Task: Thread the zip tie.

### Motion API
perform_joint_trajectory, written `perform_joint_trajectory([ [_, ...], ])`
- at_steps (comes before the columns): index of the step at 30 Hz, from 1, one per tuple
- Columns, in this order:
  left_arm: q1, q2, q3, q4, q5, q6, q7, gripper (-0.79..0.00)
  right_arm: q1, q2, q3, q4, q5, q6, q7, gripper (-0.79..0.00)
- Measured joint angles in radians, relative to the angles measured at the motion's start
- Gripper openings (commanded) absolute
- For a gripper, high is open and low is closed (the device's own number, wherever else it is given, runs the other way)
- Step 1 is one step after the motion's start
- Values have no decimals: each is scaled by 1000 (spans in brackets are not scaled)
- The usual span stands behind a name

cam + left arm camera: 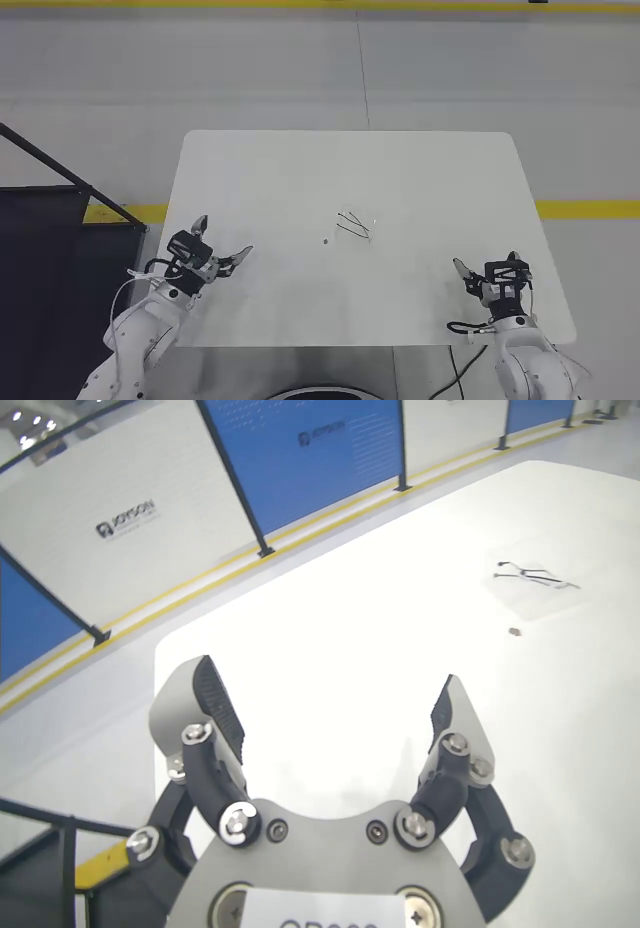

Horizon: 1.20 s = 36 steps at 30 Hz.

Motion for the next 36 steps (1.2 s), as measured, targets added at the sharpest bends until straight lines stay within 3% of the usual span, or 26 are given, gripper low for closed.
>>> perform_joint_trajectory([
  [5, -78, 4, 66, -7, 112, -82, 19, 0, 0, 0, 0, 0, 0, 0, 0, 0],
  [11, -195, 7, 129, 44, 103, -278, 13, 0, 0, 0, 0, 0, 0, 0, 0, 0],
  [22, -198, 7, 130, 51, 92, -243, 14, 0, 0, 0, 0, 0, 0, 0, 0, 0],
  [28, -253, 2, 153, 86, -137, -387, -160, 0, 0, 0, 0, 0, 0, 0, 0, 0],
  [36, -427, -15, 256, 190, -641, -417, -606, 0, 0, 0, 0, 0, 0, 0, 0, 0],
])
